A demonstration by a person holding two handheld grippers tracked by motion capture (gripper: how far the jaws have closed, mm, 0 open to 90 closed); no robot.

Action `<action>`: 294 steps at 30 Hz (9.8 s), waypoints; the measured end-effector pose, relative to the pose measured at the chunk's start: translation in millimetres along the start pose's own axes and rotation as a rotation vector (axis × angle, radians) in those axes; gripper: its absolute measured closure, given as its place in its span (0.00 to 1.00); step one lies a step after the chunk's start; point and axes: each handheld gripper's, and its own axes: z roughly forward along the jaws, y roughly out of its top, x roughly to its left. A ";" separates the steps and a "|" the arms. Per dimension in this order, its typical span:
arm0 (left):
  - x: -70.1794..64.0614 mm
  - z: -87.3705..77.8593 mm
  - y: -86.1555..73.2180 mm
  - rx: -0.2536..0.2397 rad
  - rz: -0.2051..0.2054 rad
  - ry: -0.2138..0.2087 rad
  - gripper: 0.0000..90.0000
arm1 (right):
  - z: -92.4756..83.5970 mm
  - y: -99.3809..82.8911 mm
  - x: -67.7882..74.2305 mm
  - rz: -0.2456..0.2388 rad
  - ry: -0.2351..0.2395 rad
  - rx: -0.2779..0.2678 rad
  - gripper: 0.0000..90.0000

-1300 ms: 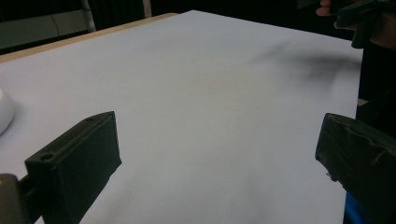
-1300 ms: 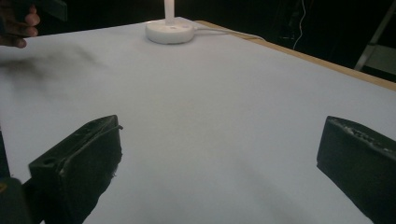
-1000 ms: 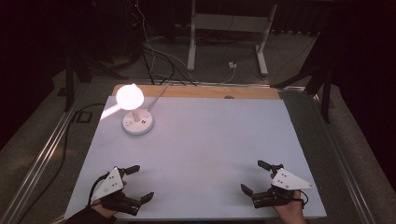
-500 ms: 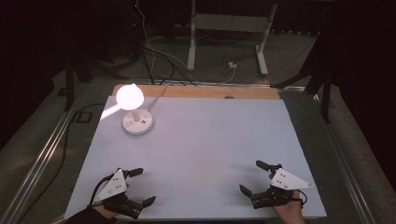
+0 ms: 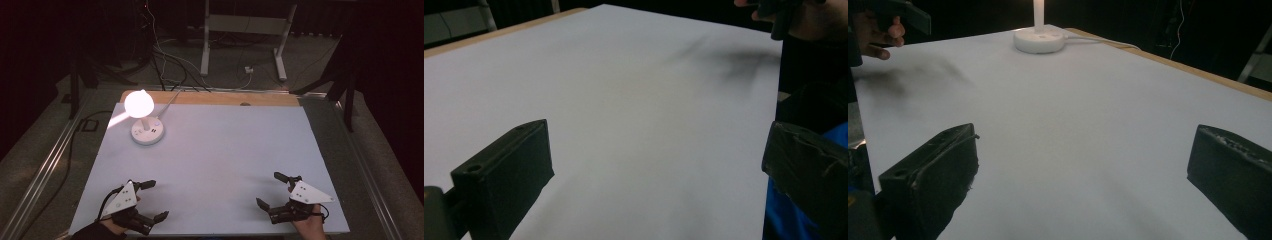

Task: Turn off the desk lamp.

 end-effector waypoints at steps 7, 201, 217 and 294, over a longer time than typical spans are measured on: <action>2.4 1.8 10.1 -0.023 0.009 0.005 0.01 | -0.2 0.3 0.6 -0.001 -0.001 -0.001 0.00; 183.5 63.9 10.2 0.188 -0.290 0.574 1.00 | 2.7 -2.9 -1.8 0.031 0.011 0.020 0.00; 182.4 54.5 24.3 0.131 -0.291 0.585 1.00 | 2.8 -3.0 -2.5 0.031 0.011 0.016 0.00; 144.5 37.9 50.7 0.182 -0.417 0.428 0.01 | 3.0 -2.9 -3.1 0.032 0.011 0.020 0.00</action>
